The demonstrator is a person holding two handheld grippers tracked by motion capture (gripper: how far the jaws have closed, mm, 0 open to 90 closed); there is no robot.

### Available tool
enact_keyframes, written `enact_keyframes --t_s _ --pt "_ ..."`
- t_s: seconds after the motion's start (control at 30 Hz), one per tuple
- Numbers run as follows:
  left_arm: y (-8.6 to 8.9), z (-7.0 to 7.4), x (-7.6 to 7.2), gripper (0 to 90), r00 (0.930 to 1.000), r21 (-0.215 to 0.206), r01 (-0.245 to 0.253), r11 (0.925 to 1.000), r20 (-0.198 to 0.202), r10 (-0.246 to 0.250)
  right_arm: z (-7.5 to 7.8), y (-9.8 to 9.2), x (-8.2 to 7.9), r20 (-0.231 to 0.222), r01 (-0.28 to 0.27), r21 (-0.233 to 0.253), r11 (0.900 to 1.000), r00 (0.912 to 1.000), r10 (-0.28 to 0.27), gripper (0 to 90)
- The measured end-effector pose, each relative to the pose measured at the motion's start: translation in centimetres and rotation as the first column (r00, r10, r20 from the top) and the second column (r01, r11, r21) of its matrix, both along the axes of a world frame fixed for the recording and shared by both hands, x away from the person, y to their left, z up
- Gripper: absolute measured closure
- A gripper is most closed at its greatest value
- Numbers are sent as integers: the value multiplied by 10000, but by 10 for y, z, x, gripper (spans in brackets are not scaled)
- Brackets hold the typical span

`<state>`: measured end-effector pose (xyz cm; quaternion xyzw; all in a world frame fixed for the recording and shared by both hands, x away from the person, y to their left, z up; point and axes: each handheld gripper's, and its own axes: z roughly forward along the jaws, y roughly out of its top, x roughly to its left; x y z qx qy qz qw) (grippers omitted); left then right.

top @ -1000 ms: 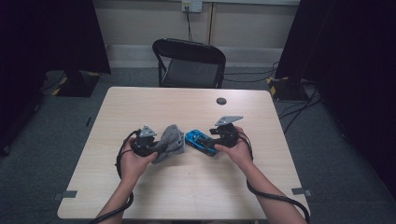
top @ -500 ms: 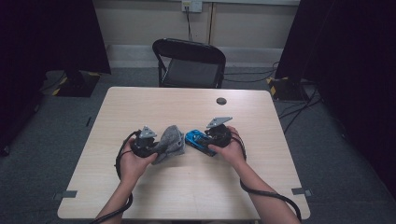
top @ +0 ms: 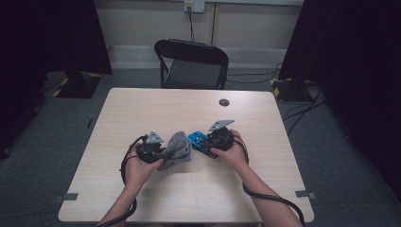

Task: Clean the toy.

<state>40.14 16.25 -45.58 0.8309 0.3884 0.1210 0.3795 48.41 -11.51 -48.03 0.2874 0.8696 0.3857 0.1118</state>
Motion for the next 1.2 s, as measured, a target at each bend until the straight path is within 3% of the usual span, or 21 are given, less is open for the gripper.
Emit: enact_keyframes --t_s 0.07,0.27,0.43,0.57,0.63,0.73,0.83,0.9,1.0,1.2 --pt "-4 -1 -2 709 9998 26 187 9998 -100 -187 -1 -2 1 -78 2 150 9999 10000 -1 429" --pt "-23 -7 -11 709 9969 87 755 9971 -213 -753 1 -2 0 -63 -88 -5 10000 9999 88 434" --pt "-42 -11 -20 709 9888 195 1422 9896 -486 -1412 -1 -3 0 -1 -82 116 9999 10000 82 433" --pt "-61 -13 -27 709 9758 135 2105 9775 -639 -2093 0 -3 0 -30 -128 59 9999 9999 129 434" --pt "-71 -13 -30 709 9650 107 2546 9670 -676 -2534 0 -3 1 -29 -182 4 9998 9998 182 433" --pt "-84 -14 -33 709 9609 12 2723 9622 -518 -2719 0 -3 0 34 -243 -45 9997 9997 243 434" --pt "-91 -18 -30 709 9592 -76 2761 9611 -609 -2760 0 -3 0 32 -243 22 9997 9997 243 434" --pt "-96 -21 -30 709 9529 -182 2930 9559 -764 -2936 0 -3 1 12 -280 -39 9996 9996 280 434" --pt "-105 -22 -30 709 9460 -11 3184 9480 -629 -3179 1 -3 1 -39 -318 -105 9994 9995 317 434" --pt "-110 -27 -17 709 9484 -235 3068 9515 -765 -3077 -1 -5 1 -9 -270 88 9996 9996 270 433"
